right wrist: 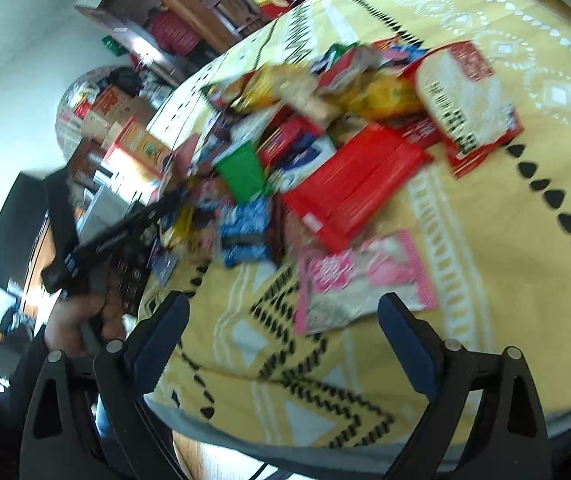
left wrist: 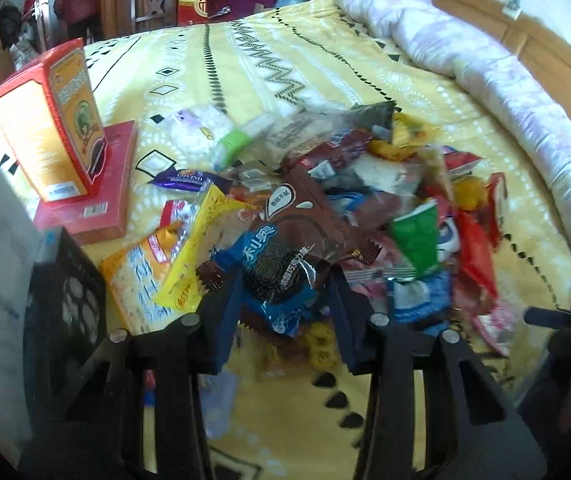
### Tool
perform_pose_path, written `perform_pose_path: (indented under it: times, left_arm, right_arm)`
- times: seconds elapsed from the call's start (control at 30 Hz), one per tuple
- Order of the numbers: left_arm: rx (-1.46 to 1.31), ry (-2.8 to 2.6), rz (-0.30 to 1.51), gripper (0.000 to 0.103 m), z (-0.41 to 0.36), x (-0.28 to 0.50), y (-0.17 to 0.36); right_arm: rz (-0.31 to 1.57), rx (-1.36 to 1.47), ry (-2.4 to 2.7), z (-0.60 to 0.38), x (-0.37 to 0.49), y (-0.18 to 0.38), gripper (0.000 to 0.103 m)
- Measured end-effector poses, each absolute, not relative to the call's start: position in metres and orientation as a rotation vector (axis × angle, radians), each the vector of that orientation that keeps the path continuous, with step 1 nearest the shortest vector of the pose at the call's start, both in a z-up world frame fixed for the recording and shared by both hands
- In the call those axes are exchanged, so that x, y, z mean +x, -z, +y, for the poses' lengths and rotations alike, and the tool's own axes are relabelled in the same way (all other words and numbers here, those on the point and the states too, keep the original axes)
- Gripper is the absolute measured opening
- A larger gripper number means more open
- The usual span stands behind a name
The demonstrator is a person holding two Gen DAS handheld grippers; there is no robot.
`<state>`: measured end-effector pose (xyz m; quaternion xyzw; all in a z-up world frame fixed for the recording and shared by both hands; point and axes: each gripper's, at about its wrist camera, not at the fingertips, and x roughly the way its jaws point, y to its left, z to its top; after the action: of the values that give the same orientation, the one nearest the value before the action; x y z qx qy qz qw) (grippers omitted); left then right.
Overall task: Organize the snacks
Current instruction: 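Move both open tools back over the snack pile, then grasp a brown Oreo packet with the left tool while the right tool grasps a Wangwang packet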
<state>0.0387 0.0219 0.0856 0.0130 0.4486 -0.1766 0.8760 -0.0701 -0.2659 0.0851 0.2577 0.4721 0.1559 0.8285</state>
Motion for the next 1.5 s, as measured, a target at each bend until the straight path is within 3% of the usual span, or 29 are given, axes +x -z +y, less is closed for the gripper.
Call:
perform_pose_path:
  times: [0.33, 0.4, 0.7, 0.8, 0.87, 0.93, 1.0, 1.03, 1.1, 1.23, 1.33, 1.5]
  left_arm:
    - [-0.088, 0.439, 1.024, 0.038, 0.032, -0.002, -0.08]
    - [-0.087, 0.45, 1.041, 0.029, 0.029, -0.005, -0.075]
    - [-0.111, 0.482, 1.052, 0.03, 0.022, -0.009, -0.065]
    - [-0.11, 0.513, 1.074, 0.037, 0.02, -0.008, -0.058]
    - [-0.089, 0.538, 1.056, 0.065, 0.019, -0.01, -0.06]
    - [-0.05, 0.563, 1.017, 0.086, 0.016, -0.011, -0.063]
    - [0.008, 0.56, 0.973, 0.092, 0.012, -0.009, -0.063]
    - [0.034, 0.561, 0.969, 0.092, 0.01, -0.007, -0.061]
    - [0.041, 0.584, 1.003, 0.09, 0.006, 0.001, -0.053]
    - [0.08, 0.589, 1.067, 0.059, -0.003, -0.001, -0.034]
    - [0.021, 0.578, 1.061, 0.051, 0.0, -0.008, -0.037]
    - [-0.005, 0.538, 1.043, 0.049, 0.002, -0.015, -0.042]
  right_arm:
    - [0.938, 0.505, -0.121, -0.315, -0.049, -0.105, 0.098]
    - [0.957, 0.521, -0.084, -0.325, -0.033, -0.105, 0.102]
    - [1.115, 0.151, 0.019, -0.335, 0.047, -0.095, 0.102]
    - [1.146, 0.149, -0.003, -0.341, 0.055, -0.075, 0.102]
    - [1.153, 0.167, -0.029, -0.342, 0.057, -0.066, 0.1]
    - [1.135, 0.155, -0.038, -0.34, 0.058, -0.062, 0.094]
    - [1.117, 0.165, -0.052, -0.345, 0.057, -0.059, 0.077]
    - [1.114, 0.179, -0.052, -0.349, 0.057, -0.06, 0.071]
    - [1.086, 0.227, -0.059, -0.357, 0.053, -0.067, 0.07]
    - [1.017, 0.254, -0.061, -0.359, 0.036, -0.088, 0.069]
    - [0.976, 0.3, -0.08, -0.361, 0.015, -0.105, 0.069]
    - [0.91, 0.363, -0.106, -0.353, -0.013, -0.128, 0.069]
